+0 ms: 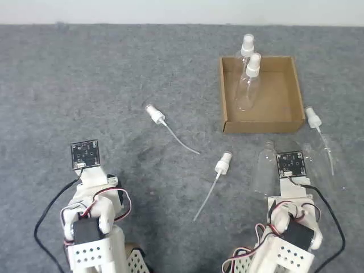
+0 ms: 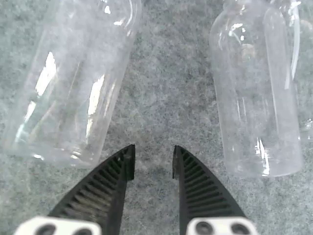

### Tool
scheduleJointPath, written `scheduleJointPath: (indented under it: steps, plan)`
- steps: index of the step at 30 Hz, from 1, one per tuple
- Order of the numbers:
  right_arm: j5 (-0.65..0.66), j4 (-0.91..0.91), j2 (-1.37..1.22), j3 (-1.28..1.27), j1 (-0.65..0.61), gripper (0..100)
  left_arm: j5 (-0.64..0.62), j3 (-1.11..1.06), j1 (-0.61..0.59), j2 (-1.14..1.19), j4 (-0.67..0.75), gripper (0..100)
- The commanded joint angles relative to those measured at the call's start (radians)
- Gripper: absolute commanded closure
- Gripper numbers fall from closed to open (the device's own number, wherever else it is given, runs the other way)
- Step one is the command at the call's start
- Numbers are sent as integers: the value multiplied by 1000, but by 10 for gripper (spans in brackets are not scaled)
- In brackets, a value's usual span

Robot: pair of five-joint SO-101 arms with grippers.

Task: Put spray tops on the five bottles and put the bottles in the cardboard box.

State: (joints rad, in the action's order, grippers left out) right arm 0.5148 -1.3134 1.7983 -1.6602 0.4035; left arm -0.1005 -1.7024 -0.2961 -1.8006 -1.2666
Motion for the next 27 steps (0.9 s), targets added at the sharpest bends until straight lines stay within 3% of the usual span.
scheduleJointPath:
  steps: [1,14,23,27]
  plan:
    - [-5,-8,18,-23,-5,914,0,18,-3,-21,-2,959]
    - [-3,18,18,-23,-142,914,2,18,8,-21,-2,959]
    - [51,240,18,2,-150,909,-2,18,218,-21,-2,959]
    - [-14,236,18,115,-145,907,-2,18,255,-21,-2,959]
